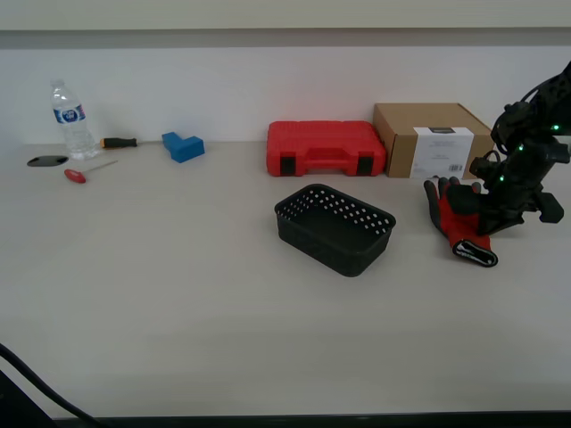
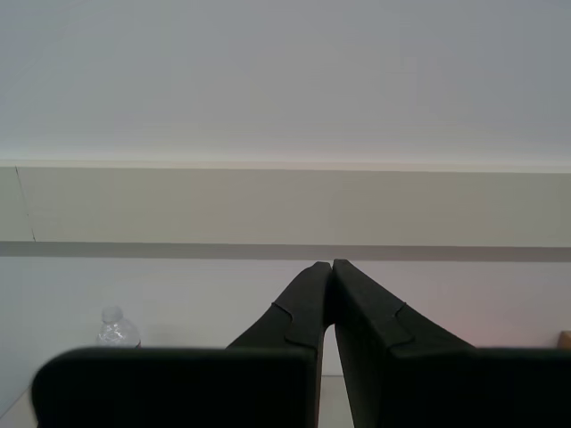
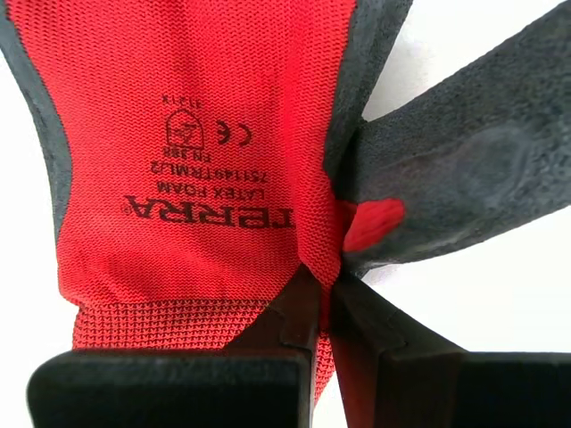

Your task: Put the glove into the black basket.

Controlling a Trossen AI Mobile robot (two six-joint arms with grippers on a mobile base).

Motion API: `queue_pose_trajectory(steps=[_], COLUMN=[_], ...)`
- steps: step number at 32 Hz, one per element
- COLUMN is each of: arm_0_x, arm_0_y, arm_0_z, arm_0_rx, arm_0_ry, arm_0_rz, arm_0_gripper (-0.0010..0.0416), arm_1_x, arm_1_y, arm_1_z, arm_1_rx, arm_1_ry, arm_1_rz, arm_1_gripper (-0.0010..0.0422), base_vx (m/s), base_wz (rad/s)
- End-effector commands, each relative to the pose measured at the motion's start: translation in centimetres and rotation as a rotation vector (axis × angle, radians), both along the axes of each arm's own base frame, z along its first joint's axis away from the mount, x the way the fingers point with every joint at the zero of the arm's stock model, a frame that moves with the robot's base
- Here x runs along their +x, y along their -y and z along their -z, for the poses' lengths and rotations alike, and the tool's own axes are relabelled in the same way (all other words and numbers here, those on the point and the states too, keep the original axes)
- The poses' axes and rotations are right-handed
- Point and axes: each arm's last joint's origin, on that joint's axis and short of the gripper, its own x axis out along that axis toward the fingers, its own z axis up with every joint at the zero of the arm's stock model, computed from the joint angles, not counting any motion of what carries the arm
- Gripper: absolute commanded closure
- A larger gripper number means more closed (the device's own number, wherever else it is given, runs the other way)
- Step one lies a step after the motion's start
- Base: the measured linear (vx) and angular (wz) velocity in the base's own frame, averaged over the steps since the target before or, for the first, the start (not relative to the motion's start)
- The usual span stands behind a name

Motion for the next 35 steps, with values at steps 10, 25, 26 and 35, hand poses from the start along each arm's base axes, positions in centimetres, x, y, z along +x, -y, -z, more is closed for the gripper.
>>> queue_pose_trajectory(steps=[10, 25, 26, 35], arm_0_x=[1.2, -3.0, -3.6, -5.2], arm_0_y=[-1.4, -15.9, -17.6, -22.5], arm_0_z=[-13.9, -20.9, -20.9, -18.6], arm_0_rx=[0.024, 0.101, 0.09, 0.079], arm_0_ry=[0.257, 0.331, 0.334, 0.306], arm_0_rz=[-0.052, -0.337, -0.362, -0.443], arm_0_gripper=[0.0407, 0.0407, 0.0407, 0.0407], arm_1_x=[0.0, 0.0, 0.0, 0.0], arm_1_y=[0.0, 0.0, 0.0, 0.0], arm_1_z=[0.0, 0.0, 0.0, 0.0], arm_1_rx=[0.0, 0.0, 0.0, 0.0], arm_1_ry=[-0.003, -0.002, 0.0, 0.0], arm_1_rz=[0.0, 0.0, 0.0, 0.0], arm_1_gripper=[0.0412, 0.0412, 0.0412, 0.0412], base_vx=[0.0, 0.0, 0.0, 0.0], base_wz=[0.0, 0.0, 0.0, 0.0])
